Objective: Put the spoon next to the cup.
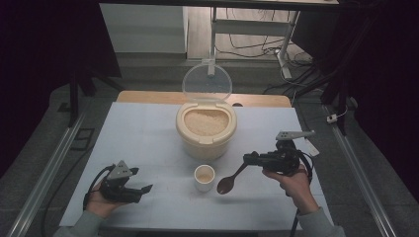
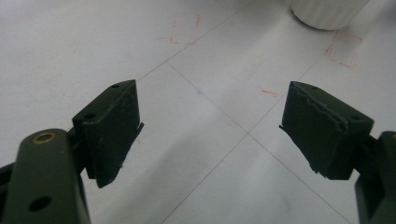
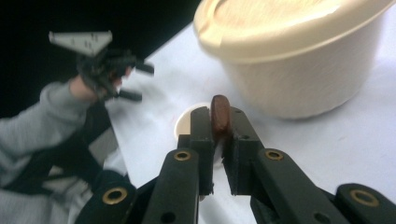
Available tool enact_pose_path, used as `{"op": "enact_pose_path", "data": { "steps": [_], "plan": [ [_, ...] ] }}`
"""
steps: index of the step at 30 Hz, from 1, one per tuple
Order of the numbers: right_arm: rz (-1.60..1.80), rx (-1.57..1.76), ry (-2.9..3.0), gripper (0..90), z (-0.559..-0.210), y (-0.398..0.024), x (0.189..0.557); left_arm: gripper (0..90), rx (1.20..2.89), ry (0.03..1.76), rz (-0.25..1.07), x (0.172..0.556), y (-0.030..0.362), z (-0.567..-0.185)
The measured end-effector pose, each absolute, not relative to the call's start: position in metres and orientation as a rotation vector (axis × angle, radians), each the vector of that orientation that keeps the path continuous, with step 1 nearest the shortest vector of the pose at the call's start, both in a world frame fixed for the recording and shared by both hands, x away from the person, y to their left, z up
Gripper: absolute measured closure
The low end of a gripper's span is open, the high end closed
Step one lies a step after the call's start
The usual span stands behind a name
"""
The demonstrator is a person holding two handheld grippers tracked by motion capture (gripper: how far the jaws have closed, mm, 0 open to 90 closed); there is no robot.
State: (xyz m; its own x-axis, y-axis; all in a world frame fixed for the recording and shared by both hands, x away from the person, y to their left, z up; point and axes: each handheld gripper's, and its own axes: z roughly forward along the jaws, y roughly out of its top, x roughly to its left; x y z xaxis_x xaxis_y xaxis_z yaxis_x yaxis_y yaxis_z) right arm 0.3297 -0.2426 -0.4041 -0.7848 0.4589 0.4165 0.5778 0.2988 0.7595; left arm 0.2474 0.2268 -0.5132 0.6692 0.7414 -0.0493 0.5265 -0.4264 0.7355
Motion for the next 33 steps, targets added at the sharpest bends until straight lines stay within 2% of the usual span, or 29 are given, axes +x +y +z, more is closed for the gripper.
{"op": "enact_pose_path", "data": {
  "steps": [20,33],
  "plan": [
    [-1.229,-0.898,-2.519,82.6,-0.429,-0.2,0.347,19.5,2.136,0.967,0.364,0.247,0.227,-0.513],
    [-1.329,-1.028,-2.625,69.5,-0.457,-0.202,0.359,19.5,2.14,0.963,0.363,0.247,0.226,-0.513]
  ]
}}
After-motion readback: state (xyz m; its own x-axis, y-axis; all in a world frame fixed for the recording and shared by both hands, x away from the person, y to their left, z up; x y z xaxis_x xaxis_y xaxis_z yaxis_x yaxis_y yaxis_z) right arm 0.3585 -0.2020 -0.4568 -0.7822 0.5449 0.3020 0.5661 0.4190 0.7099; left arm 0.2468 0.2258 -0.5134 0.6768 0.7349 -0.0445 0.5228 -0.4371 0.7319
